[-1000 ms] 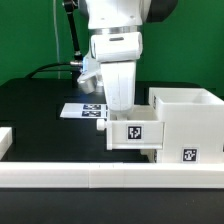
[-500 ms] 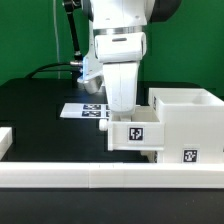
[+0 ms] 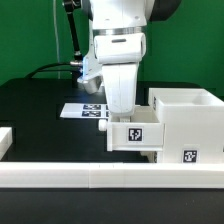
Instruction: Assemble drawer
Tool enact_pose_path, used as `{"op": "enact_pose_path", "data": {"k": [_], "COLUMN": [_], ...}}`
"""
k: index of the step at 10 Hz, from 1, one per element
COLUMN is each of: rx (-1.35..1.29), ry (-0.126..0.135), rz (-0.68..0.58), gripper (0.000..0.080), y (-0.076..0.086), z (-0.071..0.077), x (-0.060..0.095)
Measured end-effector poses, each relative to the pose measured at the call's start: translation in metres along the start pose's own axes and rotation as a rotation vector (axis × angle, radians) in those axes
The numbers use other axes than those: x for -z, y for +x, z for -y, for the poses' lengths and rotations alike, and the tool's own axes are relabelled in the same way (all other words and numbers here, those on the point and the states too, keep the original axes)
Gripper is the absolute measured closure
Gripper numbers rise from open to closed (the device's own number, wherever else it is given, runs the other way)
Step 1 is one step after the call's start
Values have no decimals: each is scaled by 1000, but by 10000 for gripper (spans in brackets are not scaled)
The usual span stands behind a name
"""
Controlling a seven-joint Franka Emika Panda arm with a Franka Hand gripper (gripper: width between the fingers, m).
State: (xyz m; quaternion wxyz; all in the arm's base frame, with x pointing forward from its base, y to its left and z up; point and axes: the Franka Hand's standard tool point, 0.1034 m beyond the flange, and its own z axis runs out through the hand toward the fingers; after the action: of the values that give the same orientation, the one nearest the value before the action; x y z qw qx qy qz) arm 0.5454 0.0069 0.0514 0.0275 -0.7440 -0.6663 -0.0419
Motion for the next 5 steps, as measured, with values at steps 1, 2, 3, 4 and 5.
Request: {"op": "enact_pose_path", "data": {"k": [1,2,3,4,5], "rx": [3,4,6,5,4], "ry": [1,2,7,10,9], "rz": [0,1,2,2,2], "gripper": [758,758,758,758,758], "y": [1,2,1,0,0], "z": [1,1,2,2,2], "x": [0,0,0,0,0]}}
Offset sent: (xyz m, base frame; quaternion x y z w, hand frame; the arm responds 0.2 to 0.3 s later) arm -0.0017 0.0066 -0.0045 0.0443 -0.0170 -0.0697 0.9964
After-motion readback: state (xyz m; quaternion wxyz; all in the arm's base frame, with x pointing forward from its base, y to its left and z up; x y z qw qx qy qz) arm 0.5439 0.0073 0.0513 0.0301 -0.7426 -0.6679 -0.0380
